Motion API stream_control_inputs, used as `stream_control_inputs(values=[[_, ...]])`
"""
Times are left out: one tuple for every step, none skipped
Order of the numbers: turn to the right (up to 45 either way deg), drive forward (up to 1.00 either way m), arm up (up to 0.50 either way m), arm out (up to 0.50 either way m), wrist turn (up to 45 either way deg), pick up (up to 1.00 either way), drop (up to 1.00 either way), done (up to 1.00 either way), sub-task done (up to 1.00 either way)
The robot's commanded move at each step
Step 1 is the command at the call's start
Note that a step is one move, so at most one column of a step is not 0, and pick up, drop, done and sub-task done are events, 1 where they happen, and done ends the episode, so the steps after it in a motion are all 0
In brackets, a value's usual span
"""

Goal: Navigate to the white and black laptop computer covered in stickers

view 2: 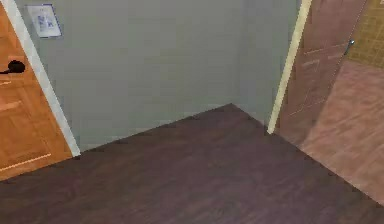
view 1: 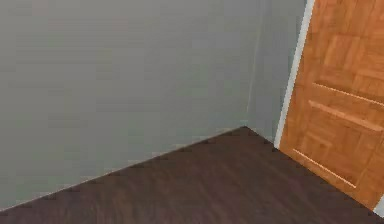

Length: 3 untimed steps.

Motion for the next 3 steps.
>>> stream_control_inputs(values=[[45.0, 0.0, 0.0, 0.0, 0.0, 0.0, 0.0, 0.0, 0.0], [45.0, 0.0, 0.0, 0.0, 0.0, 0.0, 0.0, 0.0, 0.0], [45.0, 0.0, 0.0, 0.0, 0.0, 0.0, 0.0, 0.0, 0.0]])
